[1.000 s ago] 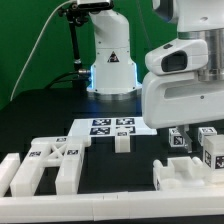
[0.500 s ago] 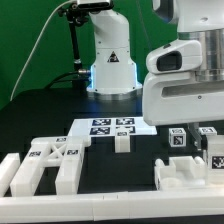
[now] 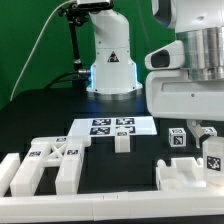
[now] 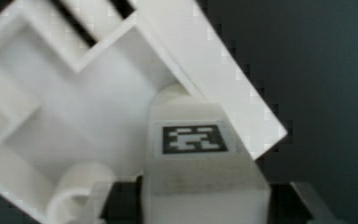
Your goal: Assemble chair
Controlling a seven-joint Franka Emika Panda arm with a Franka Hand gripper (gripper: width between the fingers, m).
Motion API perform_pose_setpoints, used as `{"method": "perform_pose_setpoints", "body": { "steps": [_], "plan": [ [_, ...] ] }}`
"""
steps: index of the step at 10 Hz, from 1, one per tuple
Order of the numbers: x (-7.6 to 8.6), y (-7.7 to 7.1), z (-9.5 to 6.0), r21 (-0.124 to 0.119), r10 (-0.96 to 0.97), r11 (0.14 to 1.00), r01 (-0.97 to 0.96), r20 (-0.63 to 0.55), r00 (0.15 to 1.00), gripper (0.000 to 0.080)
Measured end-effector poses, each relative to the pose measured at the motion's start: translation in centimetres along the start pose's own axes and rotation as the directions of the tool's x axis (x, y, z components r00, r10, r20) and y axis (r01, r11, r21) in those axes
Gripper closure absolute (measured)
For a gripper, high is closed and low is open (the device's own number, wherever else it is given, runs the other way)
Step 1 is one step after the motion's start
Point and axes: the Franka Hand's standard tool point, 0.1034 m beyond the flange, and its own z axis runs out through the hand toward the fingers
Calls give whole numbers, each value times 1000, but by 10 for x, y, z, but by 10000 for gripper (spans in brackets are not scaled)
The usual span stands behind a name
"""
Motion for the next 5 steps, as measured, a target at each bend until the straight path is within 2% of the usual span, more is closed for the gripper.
{"method": "perform_pose_setpoints", "body": {
  "steps": [2,4,5],
  "plan": [
    [0,2,0,30,257,966,-257,9,966,514],
    [0,1,0,31,251,968,-251,11,968,514],
    [0,2,0,30,167,985,-167,7,986,402]
  ]
}}
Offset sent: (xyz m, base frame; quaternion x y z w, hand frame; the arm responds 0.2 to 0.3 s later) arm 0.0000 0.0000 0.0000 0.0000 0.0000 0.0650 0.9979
